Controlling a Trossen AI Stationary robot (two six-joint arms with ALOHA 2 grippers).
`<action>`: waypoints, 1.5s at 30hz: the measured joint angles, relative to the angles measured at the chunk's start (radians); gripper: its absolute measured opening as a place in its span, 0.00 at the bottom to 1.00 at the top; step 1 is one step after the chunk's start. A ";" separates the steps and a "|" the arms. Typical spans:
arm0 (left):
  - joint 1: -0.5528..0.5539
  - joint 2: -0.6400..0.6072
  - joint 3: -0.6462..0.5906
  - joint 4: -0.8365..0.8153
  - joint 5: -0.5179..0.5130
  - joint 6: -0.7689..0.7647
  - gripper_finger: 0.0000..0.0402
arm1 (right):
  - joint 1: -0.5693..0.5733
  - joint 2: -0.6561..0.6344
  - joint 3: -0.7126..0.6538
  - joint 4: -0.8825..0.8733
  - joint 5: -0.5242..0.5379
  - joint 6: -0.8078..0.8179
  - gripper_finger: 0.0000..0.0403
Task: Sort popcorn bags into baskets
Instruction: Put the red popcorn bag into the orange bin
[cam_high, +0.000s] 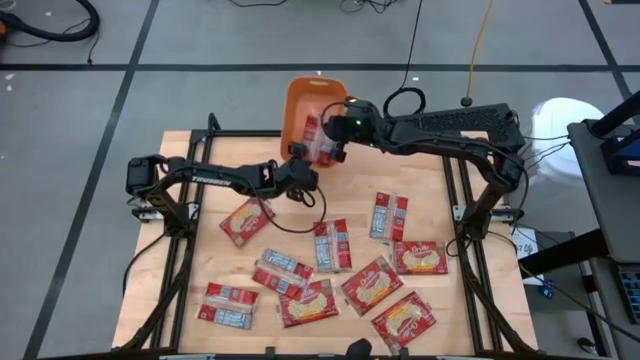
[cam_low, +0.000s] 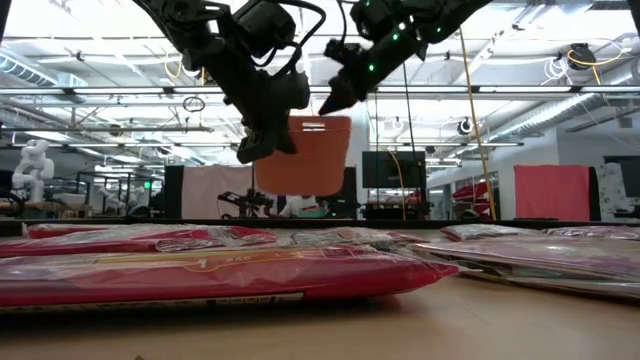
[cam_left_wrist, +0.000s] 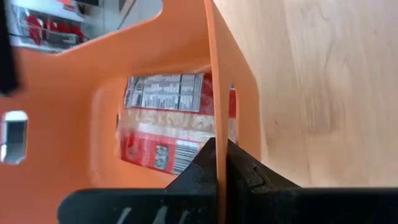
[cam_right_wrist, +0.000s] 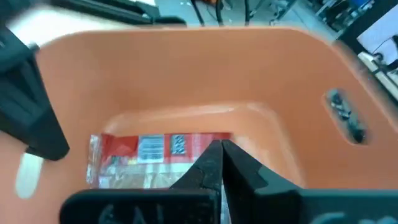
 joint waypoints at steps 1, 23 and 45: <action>0.002 0.000 0.000 -0.003 0.008 -0.012 0.01 | 0.000 -0.009 0.000 0.000 0.000 -0.001 0.00; -0.045 0.000 0.000 0.110 -0.274 0.404 0.00 | 0.027 0.059 0.000 0.180 0.310 -0.334 0.44; -0.066 0.009 -0.002 0.232 -0.328 0.724 0.00 | -0.063 0.136 0.002 0.224 0.131 -0.224 0.39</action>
